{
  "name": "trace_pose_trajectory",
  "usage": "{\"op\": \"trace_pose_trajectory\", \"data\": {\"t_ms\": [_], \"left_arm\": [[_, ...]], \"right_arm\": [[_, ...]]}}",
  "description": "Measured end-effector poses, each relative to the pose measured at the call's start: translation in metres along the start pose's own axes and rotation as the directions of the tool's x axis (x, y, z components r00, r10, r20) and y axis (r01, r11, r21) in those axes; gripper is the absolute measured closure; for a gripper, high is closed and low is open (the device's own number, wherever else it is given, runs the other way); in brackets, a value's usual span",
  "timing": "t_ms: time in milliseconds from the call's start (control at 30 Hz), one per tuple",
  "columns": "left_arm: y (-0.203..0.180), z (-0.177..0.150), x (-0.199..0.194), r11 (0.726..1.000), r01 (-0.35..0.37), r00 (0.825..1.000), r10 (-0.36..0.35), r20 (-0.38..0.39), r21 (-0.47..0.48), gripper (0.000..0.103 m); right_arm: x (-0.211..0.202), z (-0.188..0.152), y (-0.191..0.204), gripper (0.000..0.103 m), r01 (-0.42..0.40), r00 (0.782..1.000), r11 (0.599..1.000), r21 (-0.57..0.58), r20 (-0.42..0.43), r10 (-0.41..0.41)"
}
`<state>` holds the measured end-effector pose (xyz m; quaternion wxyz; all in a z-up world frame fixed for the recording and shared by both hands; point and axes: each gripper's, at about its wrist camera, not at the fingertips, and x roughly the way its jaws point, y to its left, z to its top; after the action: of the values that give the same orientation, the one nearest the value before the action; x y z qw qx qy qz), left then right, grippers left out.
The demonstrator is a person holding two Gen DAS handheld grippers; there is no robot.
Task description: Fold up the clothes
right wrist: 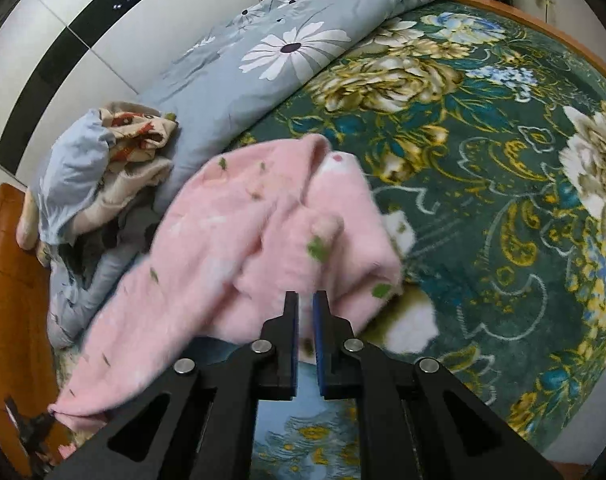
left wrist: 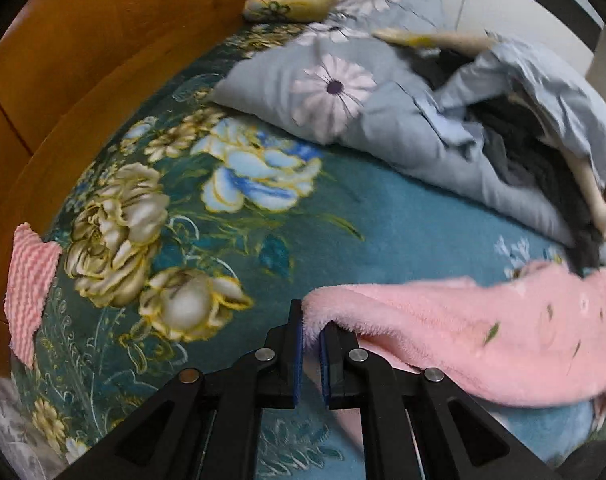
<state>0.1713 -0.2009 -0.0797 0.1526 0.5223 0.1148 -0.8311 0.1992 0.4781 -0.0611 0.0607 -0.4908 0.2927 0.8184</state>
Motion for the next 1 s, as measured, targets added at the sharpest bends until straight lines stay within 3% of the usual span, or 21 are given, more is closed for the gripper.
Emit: {"op": "trace_pose_trajectory", "data": {"t_ms": [67, 133, 267, 367, 500, 567, 667, 733, 767, 900, 1000], "left_arm": [[0.001, 0.003, 0.001, 1.0, 0.013, 1.0, -0.013, 0.001, -0.015, 0.096], [-0.001, 0.004, 0.001, 0.999, 0.032, 0.999, -0.031, 0.007, -0.018, 0.096], [-0.003, 0.003, 0.0, 0.999, 0.045, 0.999, -0.045, 0.018, -0.003, 0.096], [0.004, 0.003, -0.002, 0.998, 0.055, 0.998, -0.055, 0.023, -0.019, 0.095], [0.011, 0.002, -0.007, 0.998, 0.054, 0.998, -0.053, 0.04, -0.023, 0.095], [0.012, 0.002, -0.007, 0.998, 0.054, 0.998, -0.053, 0.042, -0.021, 0.095], [0.013, 0.002, -0.008, 0.997, 0.071, 0.997, -0.069, 0.046, -0.033, 0.095], [0.014, 0.001, -0.011, 0.996, 0.08, 0.995, -0.078, 0.057, -0.03, 0.095], [0.015, 0.001, -0.013, 0.996, 0.08, 0.995, -0.078, 0.062, -0.029, 0.095], [0.015, 0.014, -0.021, 0.996, 0.089, 0.992, -0.086, 0.091, -0.029, 0.095], [0.0, 0.04, -0.054, 0.994, 0.095, 0.974, -0.103, 0.202, 0.049, 0.096]], "right_arm": [[0.009, 0.006, 0.01, 0.05, -0.06, 0.997, 0.998, 0.003, -0.04, 0.06], [0.018, 0.009, 0.019, 0.05, -0.093, 0.993, 0.996, 0.011, -0.073, 0.094], [0.04, 0.016, 0.026, 0.052, -0.031, 0.989, 0.997, 0.076, -0.139, 0.042], [0.051, 0.016, 0.026, 0.058, 0.0, 0.973, 0.982, 0.188, -0.226, 0.044], [0.045, 0.011, 0.036, 0.058, -0.058, 0.96, 0.966, 0.251, -0.252, 0.123], [0.049, 0.012, 0.041, 0.058, -0.034, 0.958, 0.967, 0.252, -0.267, 0.104], [0.032, 0.027, 0.05, 0.059, -0.04, 0.972, 0.971, 0.236, -0.215, 0.093], [0.017, 0.037, 0.056, 0.075, -0.059, 0.981, 0.972, 0.227, -0.168, 0.099], [0.009, 0.043, 0.06, 0.097, -0.069, 0.984, 0.972, 0.223, -0.145, 0.103], [-0.021, 0.065, 0.073, 0.099, -0.106, 0.992, 0.974, 0.201, -0.05, 0.118], [-0.044, 0.081, 0.083, 0.1, -0.132, 0.991, 0.974, 0.182, 0.021, 0.131]]}}
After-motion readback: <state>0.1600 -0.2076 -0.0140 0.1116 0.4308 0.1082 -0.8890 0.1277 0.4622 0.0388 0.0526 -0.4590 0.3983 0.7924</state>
